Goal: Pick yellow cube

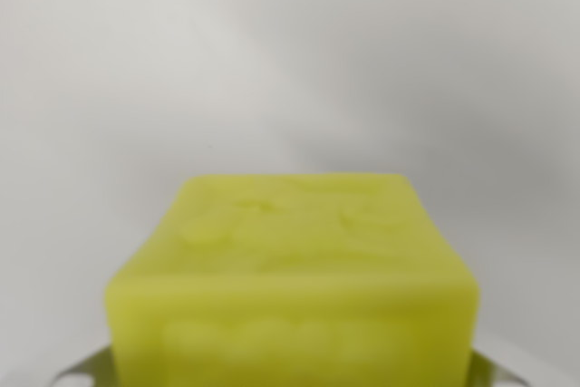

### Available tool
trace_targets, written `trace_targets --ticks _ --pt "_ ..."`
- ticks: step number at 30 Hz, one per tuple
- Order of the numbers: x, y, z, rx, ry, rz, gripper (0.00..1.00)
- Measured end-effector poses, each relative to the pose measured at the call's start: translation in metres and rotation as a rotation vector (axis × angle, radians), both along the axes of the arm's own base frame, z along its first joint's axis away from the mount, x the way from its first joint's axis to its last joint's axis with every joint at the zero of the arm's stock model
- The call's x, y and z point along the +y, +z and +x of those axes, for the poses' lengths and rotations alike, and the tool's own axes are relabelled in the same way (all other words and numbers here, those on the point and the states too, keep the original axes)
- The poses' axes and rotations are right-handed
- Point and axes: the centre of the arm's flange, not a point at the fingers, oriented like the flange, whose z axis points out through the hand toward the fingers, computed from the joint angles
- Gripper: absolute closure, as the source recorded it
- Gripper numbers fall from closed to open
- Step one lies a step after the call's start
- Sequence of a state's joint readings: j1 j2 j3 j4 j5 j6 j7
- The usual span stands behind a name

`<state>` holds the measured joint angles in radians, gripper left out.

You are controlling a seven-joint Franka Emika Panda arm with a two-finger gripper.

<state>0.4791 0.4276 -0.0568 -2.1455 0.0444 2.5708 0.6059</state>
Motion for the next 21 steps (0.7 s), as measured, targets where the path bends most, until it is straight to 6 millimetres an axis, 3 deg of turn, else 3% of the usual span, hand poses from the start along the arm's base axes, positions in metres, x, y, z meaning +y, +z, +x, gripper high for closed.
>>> trace_targets --ticks 21 --pt "0.0 0.035 0.0 0.0 0.0 0.0 1.0"
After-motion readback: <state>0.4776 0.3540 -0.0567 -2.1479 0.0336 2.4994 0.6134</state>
